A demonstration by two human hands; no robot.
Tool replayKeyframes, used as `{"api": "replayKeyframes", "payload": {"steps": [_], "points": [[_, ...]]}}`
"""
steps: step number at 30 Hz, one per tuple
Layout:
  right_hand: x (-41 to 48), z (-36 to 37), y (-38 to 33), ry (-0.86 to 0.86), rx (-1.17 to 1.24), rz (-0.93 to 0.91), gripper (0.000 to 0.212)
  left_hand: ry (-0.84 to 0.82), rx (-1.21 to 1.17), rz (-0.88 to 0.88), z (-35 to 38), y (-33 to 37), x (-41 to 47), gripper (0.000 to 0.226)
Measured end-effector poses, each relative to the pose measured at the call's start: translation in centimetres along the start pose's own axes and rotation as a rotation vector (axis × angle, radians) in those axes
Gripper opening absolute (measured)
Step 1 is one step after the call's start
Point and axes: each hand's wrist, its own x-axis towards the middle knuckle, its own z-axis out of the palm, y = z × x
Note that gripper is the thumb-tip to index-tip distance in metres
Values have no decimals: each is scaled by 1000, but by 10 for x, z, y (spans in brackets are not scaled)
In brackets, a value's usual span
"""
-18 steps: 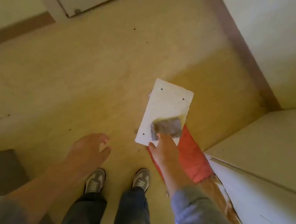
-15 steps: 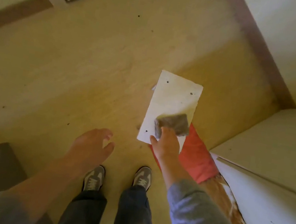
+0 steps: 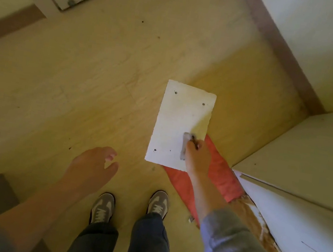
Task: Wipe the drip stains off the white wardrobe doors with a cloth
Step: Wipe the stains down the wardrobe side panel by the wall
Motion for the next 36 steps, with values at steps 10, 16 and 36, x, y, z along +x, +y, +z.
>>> {"api": "replayKeyframes", "payload": {"steps": [10, 16, 36], "points": [[-208, -181, -95, -47, 591, -44, 27, 91, -7, 255, -111, 99, -123, 26], [-343, -280, -131, 192, 616, -300, 38, 146, 80, 537, -191, 187, -226, 24], [-708, -673, -187, 1122, 851, -1108, 56, 402, -34, 1579, -289, 530, -631, 27]]}}
